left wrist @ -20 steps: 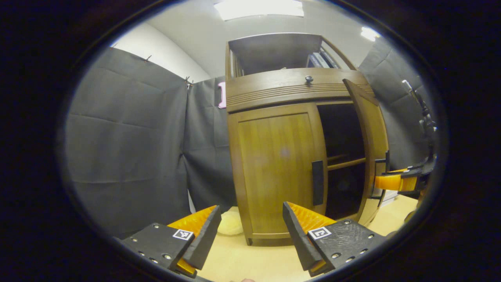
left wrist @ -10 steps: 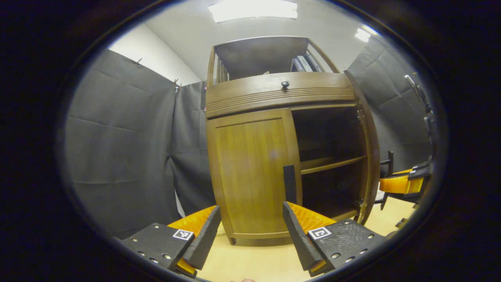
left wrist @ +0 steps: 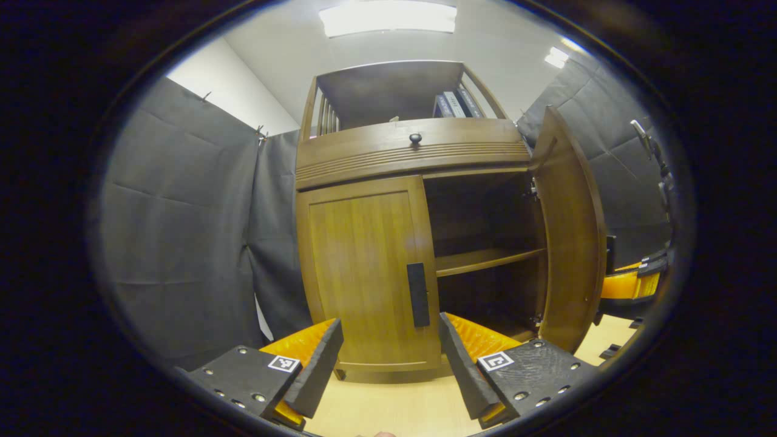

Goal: Open the right door of the double-door shoe cabinet with the right hand, and open the left door with the left hand.

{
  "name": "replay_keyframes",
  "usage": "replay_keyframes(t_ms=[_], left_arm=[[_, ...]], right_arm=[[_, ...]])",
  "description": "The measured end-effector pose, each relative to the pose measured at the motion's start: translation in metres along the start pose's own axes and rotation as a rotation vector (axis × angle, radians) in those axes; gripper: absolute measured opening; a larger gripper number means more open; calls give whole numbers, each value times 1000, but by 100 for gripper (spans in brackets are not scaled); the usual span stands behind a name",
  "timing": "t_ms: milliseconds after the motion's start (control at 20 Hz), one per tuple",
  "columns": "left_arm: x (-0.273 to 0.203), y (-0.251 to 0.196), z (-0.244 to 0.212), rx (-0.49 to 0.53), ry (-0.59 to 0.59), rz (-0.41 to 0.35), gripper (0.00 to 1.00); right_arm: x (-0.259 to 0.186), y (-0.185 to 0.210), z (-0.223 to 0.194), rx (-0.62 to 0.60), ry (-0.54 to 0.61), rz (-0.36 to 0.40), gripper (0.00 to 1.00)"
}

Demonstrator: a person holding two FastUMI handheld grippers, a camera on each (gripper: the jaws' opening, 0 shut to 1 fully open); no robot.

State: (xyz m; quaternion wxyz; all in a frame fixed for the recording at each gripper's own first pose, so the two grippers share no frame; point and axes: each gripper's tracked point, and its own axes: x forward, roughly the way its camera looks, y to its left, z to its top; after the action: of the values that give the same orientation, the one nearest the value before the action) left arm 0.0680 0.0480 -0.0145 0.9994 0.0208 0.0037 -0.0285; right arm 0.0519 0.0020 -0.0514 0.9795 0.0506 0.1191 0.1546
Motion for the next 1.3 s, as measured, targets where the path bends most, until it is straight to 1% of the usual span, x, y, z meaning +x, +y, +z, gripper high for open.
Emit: replay_keyframes(t_ms=[50, 100, 150, 200, 250, 300, 350, 400, 450, 500, 550, 600, 900, 950, 1000, 1050, 1100, 1150, 1200, 1250, 1300], left_arm=[[0, 0, 0, 0, 2, 0, 92], [0, 0, 1, -2, 4, -1, 92], [0, 0, 1, -3, 7, -3, 92], [1, 1, 2, -4, 11, -3, 92], [0, 2, 3, -5, 12, -3, 92], [1, 2, 4, -6, 11, -2, 92], [0, 1, 4, -4, 11, -3, 92], [2, 1, 4, -1, 10, -5, 92], [3, 0, 3, 1, 9, -9, 92], [4, -1, 2, 4, 10, -13, 92], [5, -2, 0, 3, 13, -18, 92], [7, -3, 1, 2, 14, -24, 92], [22, -7, 5, 9, 16, -63, 92], [26, -6, 6, 4, 18, -67, 92], [31, -6, 8, -2, 20, -71, 92], [37, -6, 9, -7, 20, -77, 92], [41, -6, 10, -8, 20, -81, 92], [40, -8, 8, -9, 20, -87, 92], [42, -10, 9, -8, 19, -94, 92], [47, -10, 9, -7, 18, -102, 92], [52, -12, 10, -5, 18, -109, 92]], right_arm=[[-2, -5, 0, -1, -2, -5, 22], [-4, -11, 2, -9, -3, -16, 25], [-6, -19, 1, -15, -2, -30, 22], [-7, -27, 0, -14, 4, -48, 25], [-8, -36, 1, -6, 6, -67, 22], [-9, -45, 3, 4, 4, -81, 22], [-11, -53, 4, 14, 6, -93, 24], [-12, -62, 5, 20, 5, -108, 14], [-14, -69, 5, 23, 5, -114, 10], [-18, -76, 6, 31, 9, -121, 19], [-20, -83, 6, 35, 9, -132, 19], [-23, -91, 8, 36, 7, -146, 10], [-38, -108, 9, 9, 5, -206, 10], [-43, -107, 9, 6, 7, -205, 10], [-46, -110, 10, 3, 5, -218, 14], [-53, -115, 12, -5, 2, -238, 15], [-60, -120, 13, -10, 0, -260, 14], [-62, -121, 10, -3, -1, -273, 19], [-68, -118, 12, 18, -5, -264, 24], [-74, -120, 14, 27, -16, -276, 25], [-80, -119, 15, 27, -19, -282, 32]])
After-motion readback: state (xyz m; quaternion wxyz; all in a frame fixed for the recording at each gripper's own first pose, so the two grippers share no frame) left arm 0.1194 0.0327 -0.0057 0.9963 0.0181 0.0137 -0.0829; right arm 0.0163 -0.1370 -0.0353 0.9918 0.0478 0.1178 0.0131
